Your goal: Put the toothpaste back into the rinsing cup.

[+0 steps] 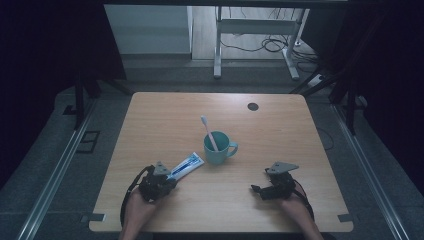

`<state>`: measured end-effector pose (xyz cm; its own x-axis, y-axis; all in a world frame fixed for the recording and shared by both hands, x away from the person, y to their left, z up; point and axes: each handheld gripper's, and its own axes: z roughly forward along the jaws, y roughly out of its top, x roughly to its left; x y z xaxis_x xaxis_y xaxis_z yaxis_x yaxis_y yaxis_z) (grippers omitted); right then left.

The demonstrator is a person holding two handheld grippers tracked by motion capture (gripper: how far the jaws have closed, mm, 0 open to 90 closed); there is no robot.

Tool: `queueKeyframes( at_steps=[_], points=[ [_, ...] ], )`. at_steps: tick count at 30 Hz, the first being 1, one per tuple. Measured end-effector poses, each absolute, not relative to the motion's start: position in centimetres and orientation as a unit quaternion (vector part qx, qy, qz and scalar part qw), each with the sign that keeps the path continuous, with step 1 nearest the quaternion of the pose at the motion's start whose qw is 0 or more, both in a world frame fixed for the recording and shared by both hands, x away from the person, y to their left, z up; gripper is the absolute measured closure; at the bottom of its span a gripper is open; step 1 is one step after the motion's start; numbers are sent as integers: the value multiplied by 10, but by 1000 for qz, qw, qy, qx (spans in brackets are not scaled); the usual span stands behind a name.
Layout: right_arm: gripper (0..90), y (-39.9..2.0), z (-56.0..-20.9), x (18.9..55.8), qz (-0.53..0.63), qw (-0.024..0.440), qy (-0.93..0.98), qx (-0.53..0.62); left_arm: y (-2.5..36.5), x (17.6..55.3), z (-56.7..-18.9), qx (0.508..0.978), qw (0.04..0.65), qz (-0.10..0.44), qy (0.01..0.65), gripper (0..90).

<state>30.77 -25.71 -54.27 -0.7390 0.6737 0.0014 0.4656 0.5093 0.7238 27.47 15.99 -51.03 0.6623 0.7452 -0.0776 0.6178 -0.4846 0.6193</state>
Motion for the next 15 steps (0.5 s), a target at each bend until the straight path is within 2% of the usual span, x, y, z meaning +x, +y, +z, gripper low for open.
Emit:
queueKeyframes(
  at_steps=[4, 6, 9, 15],
  points=[
    [128, -257, -543, 308, 367, 142, 857, 332, 161, 278, -500, 854, 324, 108, 393, 676],
    [128, -257, -543, 308, 367, 142, 857, 332, 162, 282, -496, 856, 314, 113, 395, 593],
    [128, -257, -543, 308, 367, 142, 857, 332, 165, 288, -494, 861, 291, 111, 401, 515],
    [128, -257, -543, 308, 367, 142, 857, 332, 167, 299, -497, 873, 249, 87, 411, 440]
  ],
)
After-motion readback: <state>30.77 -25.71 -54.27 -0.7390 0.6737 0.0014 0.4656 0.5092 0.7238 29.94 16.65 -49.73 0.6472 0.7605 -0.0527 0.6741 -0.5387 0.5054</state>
